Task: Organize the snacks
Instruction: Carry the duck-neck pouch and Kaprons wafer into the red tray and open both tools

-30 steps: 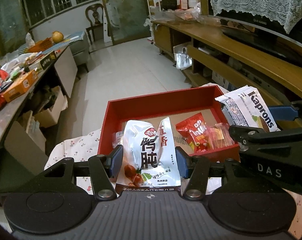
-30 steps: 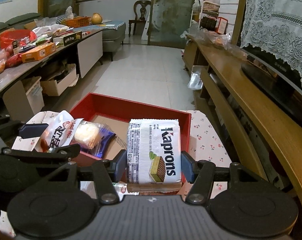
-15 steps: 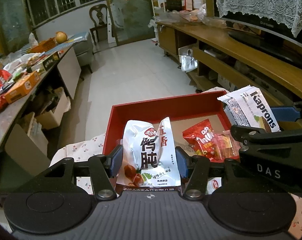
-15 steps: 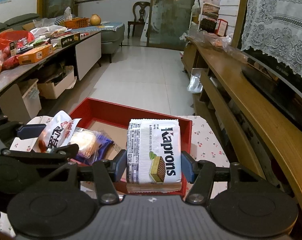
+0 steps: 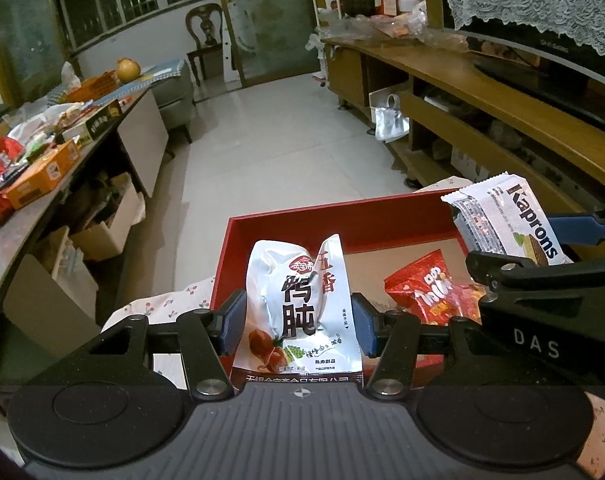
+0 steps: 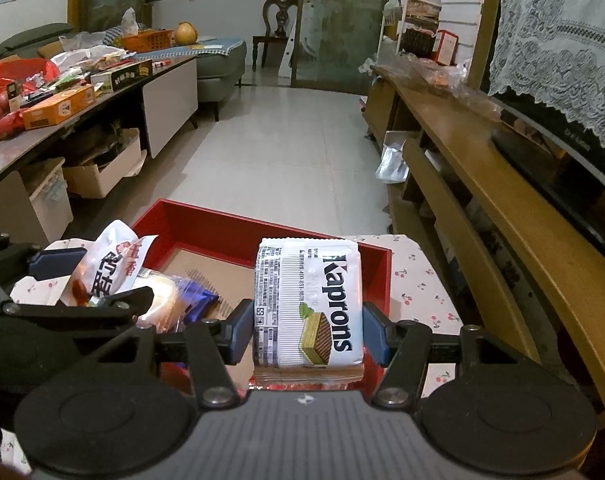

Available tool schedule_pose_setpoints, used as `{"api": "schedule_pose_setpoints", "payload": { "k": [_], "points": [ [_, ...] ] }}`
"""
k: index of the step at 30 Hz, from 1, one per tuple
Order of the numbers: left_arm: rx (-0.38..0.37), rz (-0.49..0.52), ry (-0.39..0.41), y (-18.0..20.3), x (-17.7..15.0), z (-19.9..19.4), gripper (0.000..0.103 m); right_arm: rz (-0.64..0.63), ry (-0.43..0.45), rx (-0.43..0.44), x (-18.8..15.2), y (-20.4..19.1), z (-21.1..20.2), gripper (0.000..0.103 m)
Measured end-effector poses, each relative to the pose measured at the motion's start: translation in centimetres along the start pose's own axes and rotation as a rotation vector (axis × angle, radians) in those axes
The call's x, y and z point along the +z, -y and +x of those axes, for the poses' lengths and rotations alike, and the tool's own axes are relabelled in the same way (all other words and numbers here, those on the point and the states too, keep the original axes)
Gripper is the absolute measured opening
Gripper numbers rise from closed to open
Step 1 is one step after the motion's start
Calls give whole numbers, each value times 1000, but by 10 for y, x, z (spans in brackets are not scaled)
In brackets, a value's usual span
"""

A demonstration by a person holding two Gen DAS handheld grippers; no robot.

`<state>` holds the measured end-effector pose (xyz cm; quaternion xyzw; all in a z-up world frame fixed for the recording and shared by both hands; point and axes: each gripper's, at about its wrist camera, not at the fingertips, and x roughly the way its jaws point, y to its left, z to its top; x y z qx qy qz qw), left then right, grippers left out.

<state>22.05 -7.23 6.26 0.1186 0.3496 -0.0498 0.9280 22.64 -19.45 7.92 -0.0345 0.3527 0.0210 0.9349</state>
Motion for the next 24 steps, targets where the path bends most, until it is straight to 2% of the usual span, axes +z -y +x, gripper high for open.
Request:
{"api": "schedule_pose_setpoints", "payload": {
  "k": [16,24],
  "points": [
    [14,-33,-64,-4,5,57,61,47,-98,45,11,7,68,74],
    [18,-45,-106,-8,0,73,62,21,-124,36,8,-2,87,74]
  ]
}}
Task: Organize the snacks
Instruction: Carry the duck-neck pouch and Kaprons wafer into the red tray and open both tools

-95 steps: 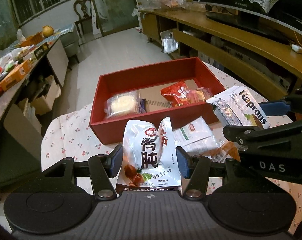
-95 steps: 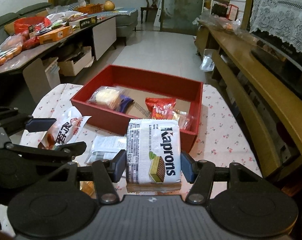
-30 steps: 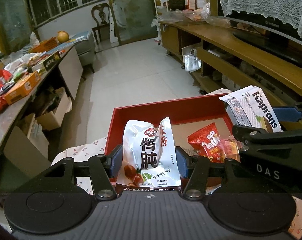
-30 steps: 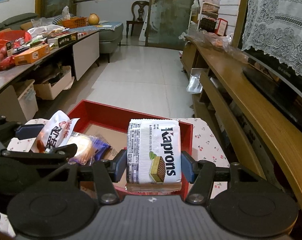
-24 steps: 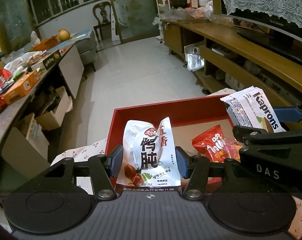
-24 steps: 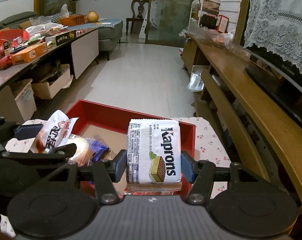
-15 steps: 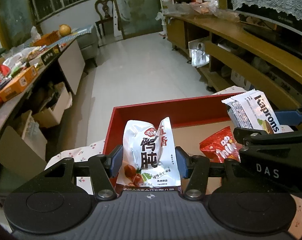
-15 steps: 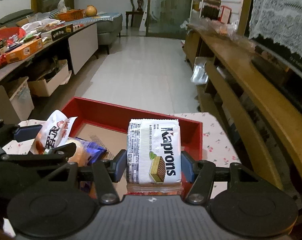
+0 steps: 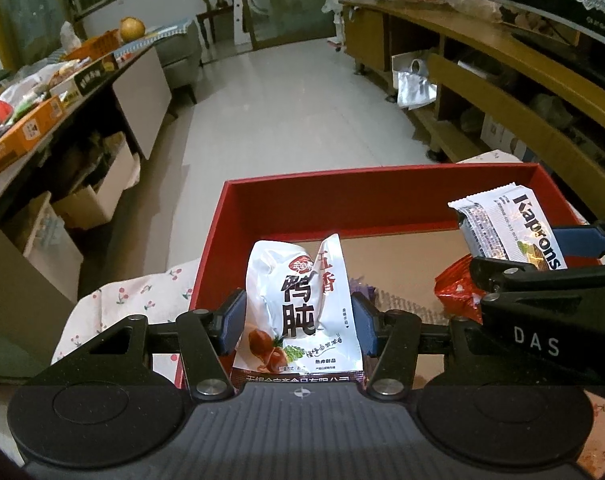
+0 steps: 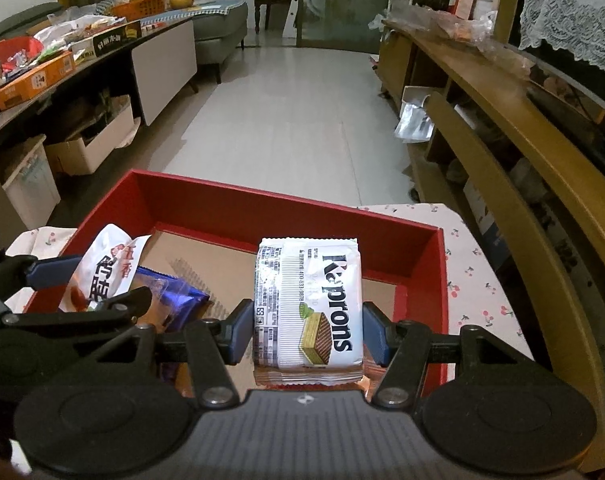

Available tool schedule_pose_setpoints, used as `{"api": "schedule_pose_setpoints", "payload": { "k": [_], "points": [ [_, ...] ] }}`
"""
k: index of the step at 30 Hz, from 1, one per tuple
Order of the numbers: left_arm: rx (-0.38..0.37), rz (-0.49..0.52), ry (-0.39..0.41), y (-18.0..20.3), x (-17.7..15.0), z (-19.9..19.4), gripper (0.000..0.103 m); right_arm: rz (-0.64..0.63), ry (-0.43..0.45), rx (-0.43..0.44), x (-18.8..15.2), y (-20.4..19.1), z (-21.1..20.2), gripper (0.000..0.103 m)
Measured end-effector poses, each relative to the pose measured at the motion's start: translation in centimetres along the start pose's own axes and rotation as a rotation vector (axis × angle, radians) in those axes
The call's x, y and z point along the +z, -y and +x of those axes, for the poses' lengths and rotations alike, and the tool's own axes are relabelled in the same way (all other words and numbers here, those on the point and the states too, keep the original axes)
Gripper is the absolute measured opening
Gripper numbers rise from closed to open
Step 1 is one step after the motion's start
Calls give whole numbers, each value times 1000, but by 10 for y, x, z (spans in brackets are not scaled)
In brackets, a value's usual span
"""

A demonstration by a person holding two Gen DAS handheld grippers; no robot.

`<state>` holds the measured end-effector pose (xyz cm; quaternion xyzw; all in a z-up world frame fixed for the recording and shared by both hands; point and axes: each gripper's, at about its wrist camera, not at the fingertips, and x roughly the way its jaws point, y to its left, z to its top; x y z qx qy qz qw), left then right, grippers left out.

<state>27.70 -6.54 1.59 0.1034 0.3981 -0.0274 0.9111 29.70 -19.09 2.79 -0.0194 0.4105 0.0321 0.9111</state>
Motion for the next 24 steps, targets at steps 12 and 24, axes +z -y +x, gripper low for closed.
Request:
{"api": "schedule_pose_setpoints", "payload": {
  "k": [12,24],
  "points": [
    [9,22,3,5,0,1,65,6,-23,-5,-1,3,10,75],
    [17,27,11,4,4,-1,70,1,3,-16,-3,2,3,74]
  ]
}}
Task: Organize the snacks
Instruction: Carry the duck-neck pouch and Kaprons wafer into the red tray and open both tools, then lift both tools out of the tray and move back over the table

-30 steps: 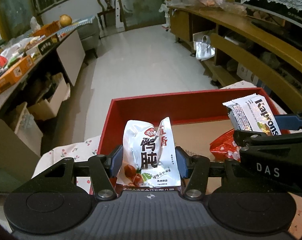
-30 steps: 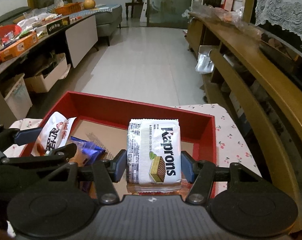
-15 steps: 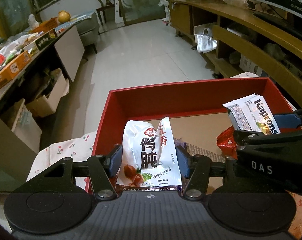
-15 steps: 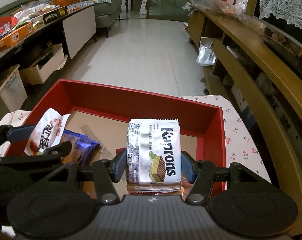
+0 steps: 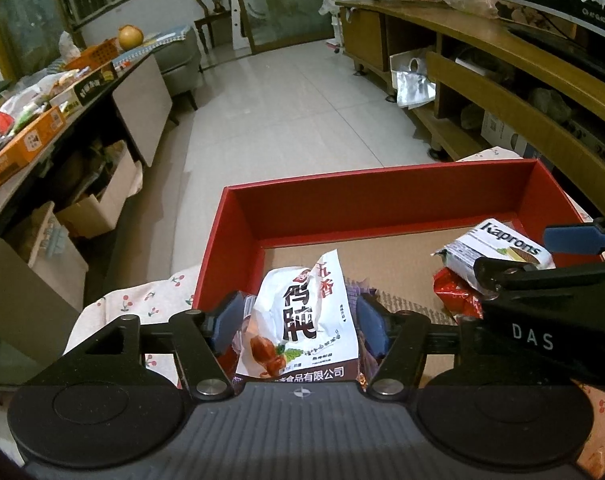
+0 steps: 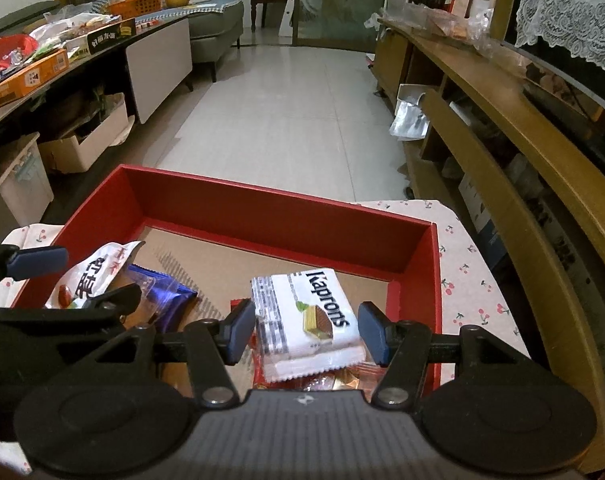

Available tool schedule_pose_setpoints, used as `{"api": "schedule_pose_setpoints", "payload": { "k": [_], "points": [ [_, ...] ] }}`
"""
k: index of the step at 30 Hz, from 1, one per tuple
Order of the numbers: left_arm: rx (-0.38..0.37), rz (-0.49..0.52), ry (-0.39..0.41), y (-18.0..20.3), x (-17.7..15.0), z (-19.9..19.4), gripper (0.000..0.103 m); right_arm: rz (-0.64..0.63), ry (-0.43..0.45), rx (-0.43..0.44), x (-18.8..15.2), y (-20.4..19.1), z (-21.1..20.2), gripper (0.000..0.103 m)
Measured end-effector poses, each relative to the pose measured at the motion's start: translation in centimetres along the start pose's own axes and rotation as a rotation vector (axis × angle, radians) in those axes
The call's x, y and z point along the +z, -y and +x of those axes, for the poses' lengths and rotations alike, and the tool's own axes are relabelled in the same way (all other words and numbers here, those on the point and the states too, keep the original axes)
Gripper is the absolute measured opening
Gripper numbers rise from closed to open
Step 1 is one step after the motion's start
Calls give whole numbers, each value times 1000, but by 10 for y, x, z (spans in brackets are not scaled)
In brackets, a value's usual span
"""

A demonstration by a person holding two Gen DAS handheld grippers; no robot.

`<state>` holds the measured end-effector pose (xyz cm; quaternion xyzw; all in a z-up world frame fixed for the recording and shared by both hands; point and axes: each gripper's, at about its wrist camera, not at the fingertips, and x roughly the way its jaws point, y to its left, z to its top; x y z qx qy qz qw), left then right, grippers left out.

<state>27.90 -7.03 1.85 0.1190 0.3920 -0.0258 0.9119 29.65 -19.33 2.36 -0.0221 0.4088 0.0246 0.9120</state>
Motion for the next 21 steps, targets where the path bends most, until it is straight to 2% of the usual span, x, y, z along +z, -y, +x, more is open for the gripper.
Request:
{"api": "schedule_pose_setpoints", "payload": {
  "k": [21],
  "points": [
    [-8,-15,33,-2,7,-20,85,-2,48,-20,-3,6,-27,75]
  ]
}}
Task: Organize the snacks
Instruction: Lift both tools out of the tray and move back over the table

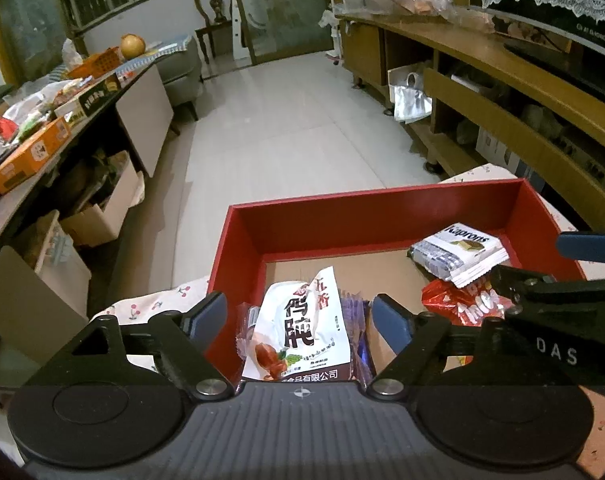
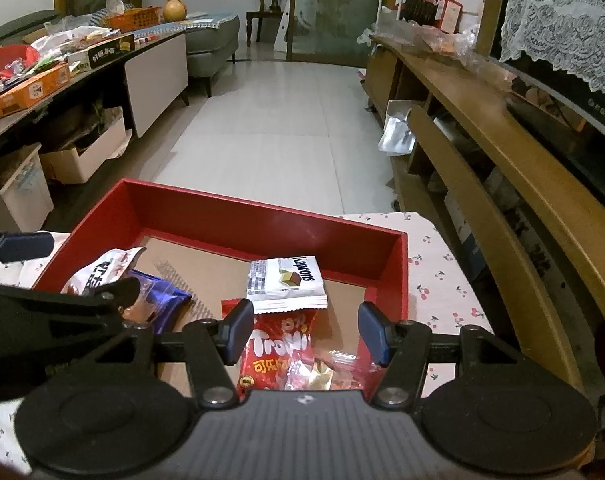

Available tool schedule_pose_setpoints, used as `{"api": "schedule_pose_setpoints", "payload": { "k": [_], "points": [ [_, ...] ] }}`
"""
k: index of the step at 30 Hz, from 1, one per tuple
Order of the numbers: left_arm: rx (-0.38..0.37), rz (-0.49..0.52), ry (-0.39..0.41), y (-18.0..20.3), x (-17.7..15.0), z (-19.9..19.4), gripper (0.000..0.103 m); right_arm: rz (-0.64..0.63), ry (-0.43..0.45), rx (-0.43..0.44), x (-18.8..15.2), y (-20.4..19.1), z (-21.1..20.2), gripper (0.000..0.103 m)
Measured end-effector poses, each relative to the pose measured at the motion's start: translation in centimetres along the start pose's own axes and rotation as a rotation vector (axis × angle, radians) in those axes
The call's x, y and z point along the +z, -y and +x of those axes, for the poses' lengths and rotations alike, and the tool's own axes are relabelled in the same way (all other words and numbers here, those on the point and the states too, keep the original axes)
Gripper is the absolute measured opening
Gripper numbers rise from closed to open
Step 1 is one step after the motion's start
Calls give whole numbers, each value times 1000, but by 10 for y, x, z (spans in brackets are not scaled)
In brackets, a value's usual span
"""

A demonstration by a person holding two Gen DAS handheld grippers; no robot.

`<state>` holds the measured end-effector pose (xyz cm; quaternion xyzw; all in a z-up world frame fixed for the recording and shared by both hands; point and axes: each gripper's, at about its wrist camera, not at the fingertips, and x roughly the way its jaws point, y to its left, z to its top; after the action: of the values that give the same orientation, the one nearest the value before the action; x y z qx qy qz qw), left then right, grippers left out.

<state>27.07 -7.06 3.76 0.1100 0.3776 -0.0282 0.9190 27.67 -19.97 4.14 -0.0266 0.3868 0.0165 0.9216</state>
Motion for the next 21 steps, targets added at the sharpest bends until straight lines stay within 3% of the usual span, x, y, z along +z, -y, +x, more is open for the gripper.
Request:
{"api": "schedule_pose_setpoints", "payload": {
  "k": [21],
  "points": [
    [-58,-50,68,-7,-16,-62,86,-17,64,-4,-18,-2,-73,78]
  ]
}}
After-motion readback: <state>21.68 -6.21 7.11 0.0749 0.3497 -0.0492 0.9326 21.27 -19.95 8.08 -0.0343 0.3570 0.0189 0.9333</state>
